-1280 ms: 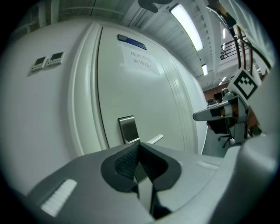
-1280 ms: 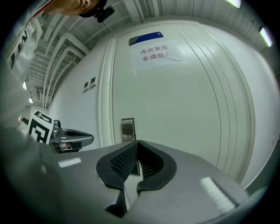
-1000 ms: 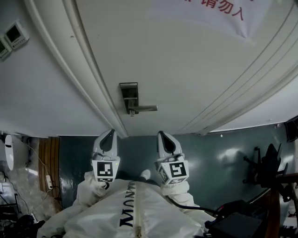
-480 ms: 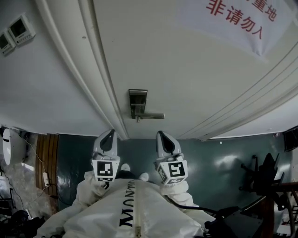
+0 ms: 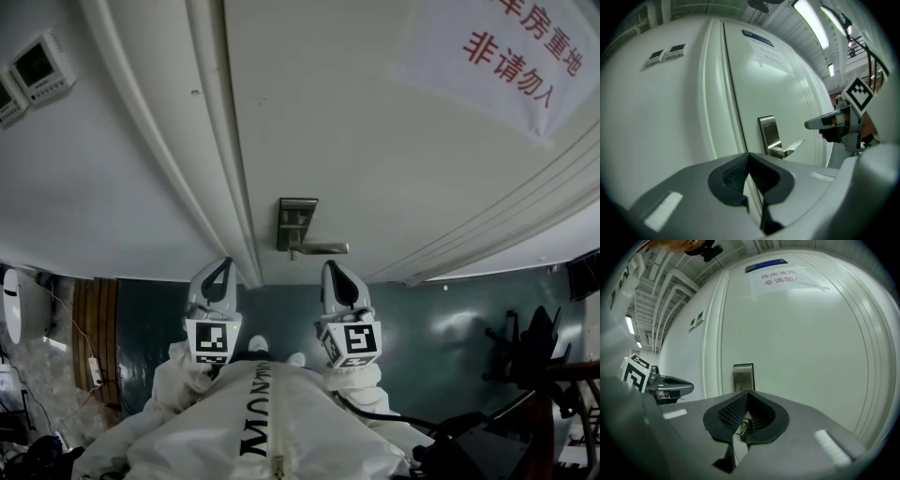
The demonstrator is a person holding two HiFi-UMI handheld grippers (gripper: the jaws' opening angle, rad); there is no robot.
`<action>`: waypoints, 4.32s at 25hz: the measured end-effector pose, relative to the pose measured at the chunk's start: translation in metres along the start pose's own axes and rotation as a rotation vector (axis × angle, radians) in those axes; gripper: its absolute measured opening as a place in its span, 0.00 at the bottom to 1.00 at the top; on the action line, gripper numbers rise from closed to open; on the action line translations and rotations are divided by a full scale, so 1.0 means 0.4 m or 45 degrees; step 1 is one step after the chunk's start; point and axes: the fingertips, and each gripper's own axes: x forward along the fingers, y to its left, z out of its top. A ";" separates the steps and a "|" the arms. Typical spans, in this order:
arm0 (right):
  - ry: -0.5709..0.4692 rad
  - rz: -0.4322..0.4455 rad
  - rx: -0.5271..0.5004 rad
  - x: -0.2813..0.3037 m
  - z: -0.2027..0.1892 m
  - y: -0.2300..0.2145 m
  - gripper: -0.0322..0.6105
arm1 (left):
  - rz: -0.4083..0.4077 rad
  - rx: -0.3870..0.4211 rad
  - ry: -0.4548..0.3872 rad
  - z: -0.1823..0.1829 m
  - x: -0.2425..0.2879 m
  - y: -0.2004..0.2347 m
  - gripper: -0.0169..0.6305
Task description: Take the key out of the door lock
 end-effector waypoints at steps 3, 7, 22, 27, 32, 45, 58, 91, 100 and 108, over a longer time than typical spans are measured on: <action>0.012 -0.033 -0.007 0.018 -0.007 0.005 0.05 | -0.023 -0.004 -0.006 -0.008 0.005 0.016 0.03; 0.020 -0.076 -0.016 0.030 -0.016 0.014 0.05 | -0.047 -0.013 0.004 -0.036 0.004 0.031 0.03; 0.061 -0.029 -0.038 0.032 -0.007 -0.036 0.05 | -0.079 -0.451 0.013 -0.064 0.049 -0.053 0.03; 0.078 0.000 -0.033 0.017 -0.018 -0.067 0.05 | -0.069 -0.517 0.034 -0.063 0.064 -0.097 0.19; 0.092 0.036 -0.020 0.003 -0.031 -0.093 0.05 | -0.082 -0.795 0.048 -0.082 0.083 -0.142 0.26; 0.116 0.089 -0.049 -0.037 -0.047 -0.157 0.05 | 0.008 -1.637 -0.126 -0.138 0.144 -0.227 0.38; 0.132 0.129 -0.081 -0.052 -0.052 -0.179 0.05 | 0.062 -2.106 -0.173 -0.227 0.211 -0.284 0.38; 0.126 0.081 -0.055 -0.073 -0.053 -0.222 0.05 | 0.120 -2.216 -0.193 -0.267 0.296 -0.271 0.10; 0.126 0.073 -0.049 -0.087 -0.057 -0.222 0.05 | 0.132 -2.180 -0.195 -0.264 0.293 -0.269 0.07; 0.127 0.065 -0.047 -0.099 -0.057 -0.223 0.05 | 0.124 -2.176 -0.186 -0.264 0.293 -0.270 0.07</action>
